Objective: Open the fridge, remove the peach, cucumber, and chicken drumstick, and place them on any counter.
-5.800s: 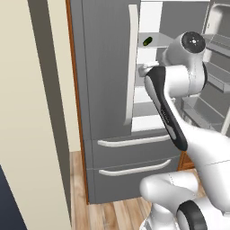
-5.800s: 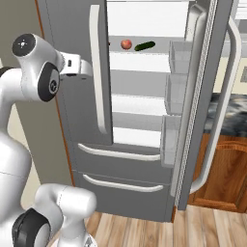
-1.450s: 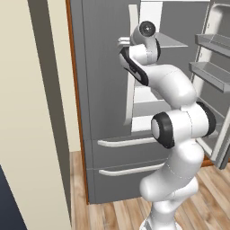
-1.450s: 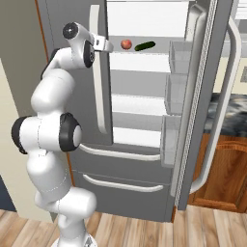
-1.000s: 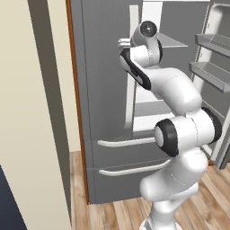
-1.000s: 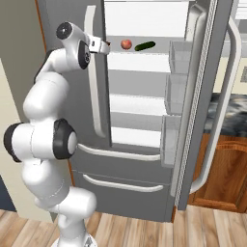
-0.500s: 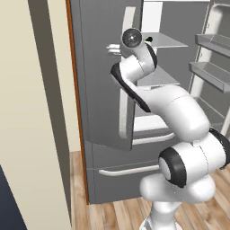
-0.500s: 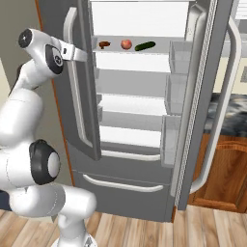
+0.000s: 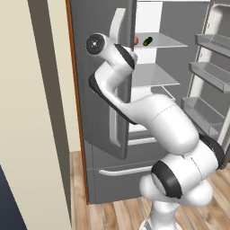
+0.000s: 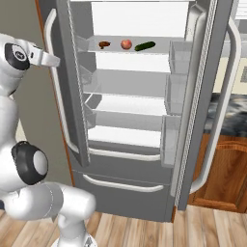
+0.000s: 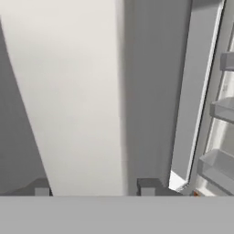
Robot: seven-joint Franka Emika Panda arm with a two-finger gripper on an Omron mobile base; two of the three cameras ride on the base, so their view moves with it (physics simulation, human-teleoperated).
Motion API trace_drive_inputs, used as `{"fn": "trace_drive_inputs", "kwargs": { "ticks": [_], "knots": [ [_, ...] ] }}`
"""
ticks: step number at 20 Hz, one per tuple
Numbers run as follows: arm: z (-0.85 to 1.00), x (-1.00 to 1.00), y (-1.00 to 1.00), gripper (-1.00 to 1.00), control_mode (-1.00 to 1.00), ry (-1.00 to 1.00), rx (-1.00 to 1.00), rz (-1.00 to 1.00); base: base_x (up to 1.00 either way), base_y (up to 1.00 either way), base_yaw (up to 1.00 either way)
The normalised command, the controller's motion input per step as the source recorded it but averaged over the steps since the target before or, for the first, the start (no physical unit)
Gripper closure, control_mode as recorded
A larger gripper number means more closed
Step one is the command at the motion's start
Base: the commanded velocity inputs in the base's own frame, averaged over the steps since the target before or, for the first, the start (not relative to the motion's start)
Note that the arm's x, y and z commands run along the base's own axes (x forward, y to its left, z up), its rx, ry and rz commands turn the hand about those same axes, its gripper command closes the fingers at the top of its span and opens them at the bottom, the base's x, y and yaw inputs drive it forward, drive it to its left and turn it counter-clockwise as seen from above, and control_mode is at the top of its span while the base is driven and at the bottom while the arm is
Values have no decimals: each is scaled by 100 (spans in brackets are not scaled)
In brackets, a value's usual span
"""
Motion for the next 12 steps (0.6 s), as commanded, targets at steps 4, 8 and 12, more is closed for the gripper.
{"fn": "trace_drive_inputs", "kwargs": {
  "ticks": [4, 8, 12],
  "knots": [
    [-10, -19, -1, -100, -100, 0, 0, 0, 0, 0, 0],
    [-32, -91, -12, -100, -100, -11, 0, -1, 0, 0, 0],
    [-23, -100, -42, -100, -100, -31, -1, 0, 0, 0, 0]
  ]
}}
